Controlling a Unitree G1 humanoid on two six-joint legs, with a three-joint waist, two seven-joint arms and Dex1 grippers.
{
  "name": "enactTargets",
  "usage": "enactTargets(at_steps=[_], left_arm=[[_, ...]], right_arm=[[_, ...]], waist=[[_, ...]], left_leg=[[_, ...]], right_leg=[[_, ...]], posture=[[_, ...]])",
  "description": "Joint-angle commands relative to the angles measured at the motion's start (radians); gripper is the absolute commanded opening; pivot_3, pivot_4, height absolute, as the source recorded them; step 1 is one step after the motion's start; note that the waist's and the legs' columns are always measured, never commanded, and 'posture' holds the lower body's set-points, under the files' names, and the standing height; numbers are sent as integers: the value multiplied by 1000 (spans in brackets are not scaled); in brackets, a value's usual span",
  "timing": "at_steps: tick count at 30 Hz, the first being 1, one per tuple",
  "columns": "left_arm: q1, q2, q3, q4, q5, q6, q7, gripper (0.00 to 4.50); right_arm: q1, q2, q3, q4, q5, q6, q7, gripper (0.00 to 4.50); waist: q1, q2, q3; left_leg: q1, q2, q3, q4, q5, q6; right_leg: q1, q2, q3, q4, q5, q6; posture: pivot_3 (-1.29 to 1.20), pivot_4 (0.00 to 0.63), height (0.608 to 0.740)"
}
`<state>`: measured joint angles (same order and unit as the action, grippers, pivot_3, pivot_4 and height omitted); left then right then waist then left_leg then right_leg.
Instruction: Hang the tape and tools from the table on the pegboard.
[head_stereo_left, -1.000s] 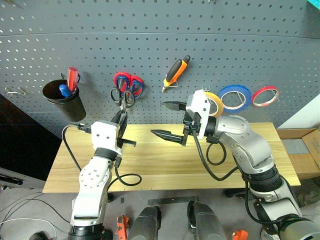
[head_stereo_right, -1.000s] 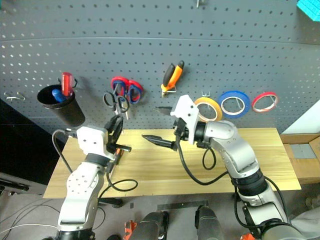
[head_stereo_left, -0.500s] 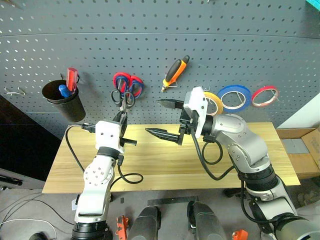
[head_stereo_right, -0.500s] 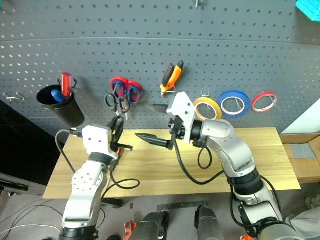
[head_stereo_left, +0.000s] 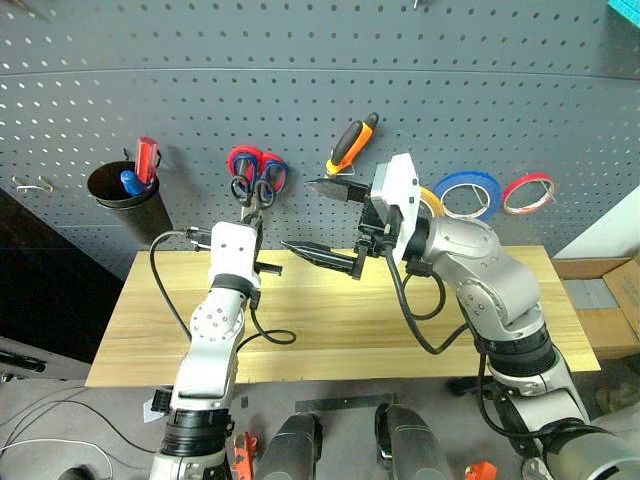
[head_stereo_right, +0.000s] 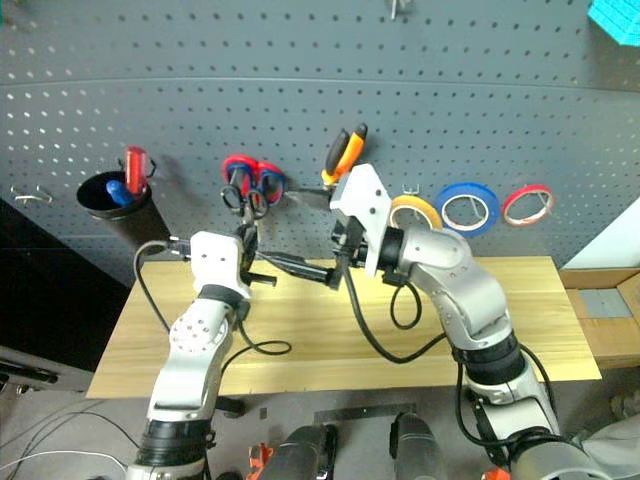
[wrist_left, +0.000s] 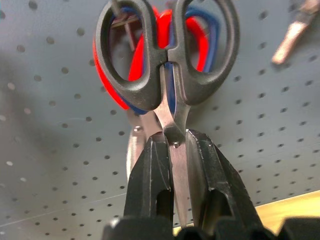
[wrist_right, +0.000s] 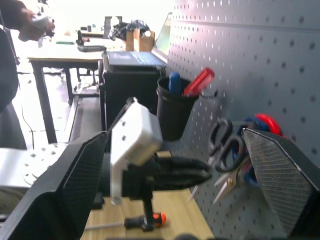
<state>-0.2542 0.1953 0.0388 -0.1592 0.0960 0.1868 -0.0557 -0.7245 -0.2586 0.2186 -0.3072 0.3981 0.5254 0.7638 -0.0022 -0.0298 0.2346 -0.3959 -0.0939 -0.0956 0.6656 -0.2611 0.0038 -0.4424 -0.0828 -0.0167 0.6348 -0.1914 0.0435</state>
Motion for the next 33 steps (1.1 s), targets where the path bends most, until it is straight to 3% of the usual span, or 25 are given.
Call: enactTargets(at_steps=[1, 8, 18, 23, 26, 33], left_arm=[[-26, 4, 14, 48, 20, 1, 30, 103], [-57, -54, 63, 47, -32, 90, 73, 103], [-3, -28, 114, 28, -32, 48, 93, 3434], [95, 21, 171, 24, -105, 32, 3, 3434], [142, 56, 171, 48, -147, 242, -53, 3434], [108, 114, 132, 169, -132, 440, -86, 3434]], right_arm=[[-6, -9, 11, -19, -20, -27, 0, 4500], [3, -14, 26, -19, -42, -32, -2, 4500], [-2, -13, 27, 0, -48, -47, 14, 4500], [1, -12, 29, 4, -40, -46, 37, 4500], [18, -33, 56, -16, -32, -31, 84, 4500], [88, -107, 161, -8, -89, 12, 133, 4500]], waist=[[0, -1, -5], [-8, -1, -8], [-22, -2, -12], [-22, -2, -12], [-22, -2, -12], [-12, -3, -12]], left_leg=[[0, 0, 0, 0, 0, 0], [4, 0, 3, 0, 0, 0], [6, 0, 7, 0, 0, 0], [6, 1, 7, 0, 0, 0], [6, 1, 7, 0, -1, 1], [7, 0, 6, 0, -3, 4]], right_leg=[[0, 0, 0, 0, 0, 0], [1, 0, 2, 5, 0, 0], [0, 0, 5, 7, 0, 0], [0, 0, 5, 7, 0, 0], [0, 0, 5, 8, -1, 0], [1, 2, 4, 7, -1, 0]], posture=[[-33, 176, 740], [-36, 172, 740], [-10, 172, 740], [7, 174, 740], [9, 178, 740], [-2, 183, 740]])
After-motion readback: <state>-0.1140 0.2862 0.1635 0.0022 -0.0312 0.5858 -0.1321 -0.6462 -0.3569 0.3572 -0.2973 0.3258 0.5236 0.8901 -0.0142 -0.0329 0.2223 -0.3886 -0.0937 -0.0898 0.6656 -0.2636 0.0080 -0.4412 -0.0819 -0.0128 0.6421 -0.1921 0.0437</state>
